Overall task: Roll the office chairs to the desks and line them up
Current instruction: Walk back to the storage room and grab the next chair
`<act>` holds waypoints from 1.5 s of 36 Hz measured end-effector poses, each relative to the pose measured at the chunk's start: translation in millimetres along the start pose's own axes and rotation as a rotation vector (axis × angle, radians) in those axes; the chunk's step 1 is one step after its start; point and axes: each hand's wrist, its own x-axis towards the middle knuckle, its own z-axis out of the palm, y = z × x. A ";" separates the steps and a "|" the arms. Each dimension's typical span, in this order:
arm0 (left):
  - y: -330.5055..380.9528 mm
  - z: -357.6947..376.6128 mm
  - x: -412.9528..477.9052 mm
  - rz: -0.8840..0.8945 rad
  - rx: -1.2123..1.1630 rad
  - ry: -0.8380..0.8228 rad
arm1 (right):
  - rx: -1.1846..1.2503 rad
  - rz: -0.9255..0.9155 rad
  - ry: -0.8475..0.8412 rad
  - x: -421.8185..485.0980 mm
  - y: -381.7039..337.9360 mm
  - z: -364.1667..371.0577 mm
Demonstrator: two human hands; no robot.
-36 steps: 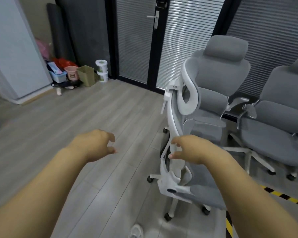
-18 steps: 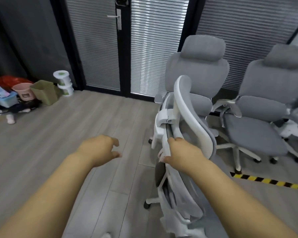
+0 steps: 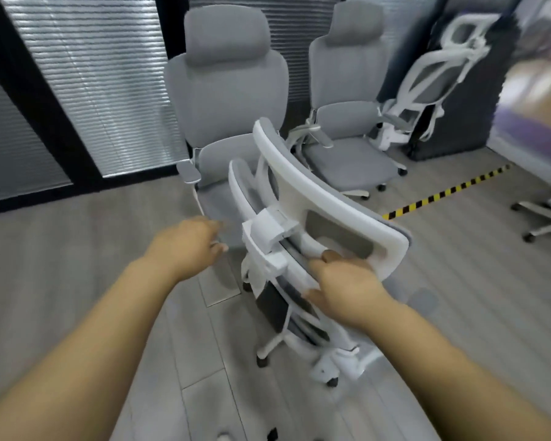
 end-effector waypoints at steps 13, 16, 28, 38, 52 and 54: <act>37.3 18.4 20.8 0.352 -0.042 0.115 | 0.160 0.232 0.116 -75.2 42.7 26.6; 50.7 22.8 16.6 0.390 -0.037 0.120 | 0.198 0.264 0.143 -92.8 55.0 30.2; 129.0 37.7 6.7 0.443 -0.054 0.118 | 0.209 0.394 0.184 -140.0 138.3 38.0; 241.1 67.0 8.7 0.447 -0.133 0.159 | 0.338 0.539 0.229 -163.6 241.4 53.1; 377.9 83.1 46.2 0.396 -0.214 0.145 | 0.432 0.629 0.321 -186.1 369.2 65.4; 395.1 86.3 55.5 0.410 -0.239 0.146 | 0.449 0.652 0.340 -189.1 387.5 67.4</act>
